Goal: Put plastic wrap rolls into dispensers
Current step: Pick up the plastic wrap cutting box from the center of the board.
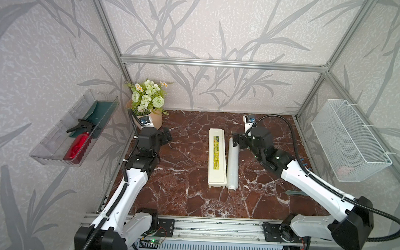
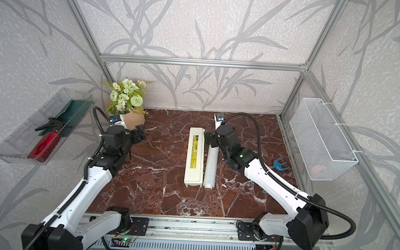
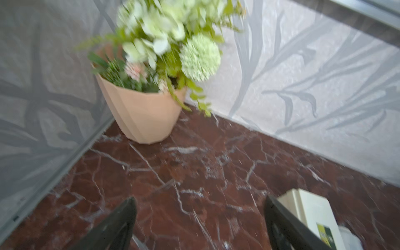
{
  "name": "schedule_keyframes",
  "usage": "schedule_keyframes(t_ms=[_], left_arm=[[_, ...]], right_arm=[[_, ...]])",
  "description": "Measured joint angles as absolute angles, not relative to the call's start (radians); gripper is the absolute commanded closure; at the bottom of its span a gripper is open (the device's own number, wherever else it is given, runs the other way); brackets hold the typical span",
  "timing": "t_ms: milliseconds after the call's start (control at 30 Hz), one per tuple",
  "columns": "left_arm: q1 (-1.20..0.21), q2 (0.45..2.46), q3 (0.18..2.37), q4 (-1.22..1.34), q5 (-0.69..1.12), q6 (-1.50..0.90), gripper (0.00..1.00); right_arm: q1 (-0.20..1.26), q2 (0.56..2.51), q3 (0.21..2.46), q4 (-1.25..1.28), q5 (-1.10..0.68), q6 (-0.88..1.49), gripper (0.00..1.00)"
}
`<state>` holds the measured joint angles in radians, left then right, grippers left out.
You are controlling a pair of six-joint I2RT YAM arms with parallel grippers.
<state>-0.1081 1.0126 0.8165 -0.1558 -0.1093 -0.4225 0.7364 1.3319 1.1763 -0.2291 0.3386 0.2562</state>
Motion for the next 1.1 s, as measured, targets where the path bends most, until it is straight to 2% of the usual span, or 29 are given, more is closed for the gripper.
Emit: schedule_keyframes(t_ms=[200, 400, 867, 1100], left_arm=[[-0.172, 1.032, 0.813, -0.331, 0.059, -0.507, 0.11], [-0.219, 0.995, 0.727, -0.345, 0.145, -0.550, 0.11], [-0.233, 1.000, 0.638, -0.306, 0.243, -0.600, 0.11], [-0.242, 1.029, 0.608, -0.271, 0.262, -0.606, 0.11]], right_arm=[[0.859, 1.534, 1.333, -0.543, 0.238, 0.502, 0.01], [0.941, 1.682, 1.409, -0.715, 0.224, 0.644, 0.01], [0.943, 1.897, 1.509, -0.773, 0.199, 0.719, 0.01], [0.943, 1.909, 1.517, -0.775, 0.206, 0.735, 0.01]])
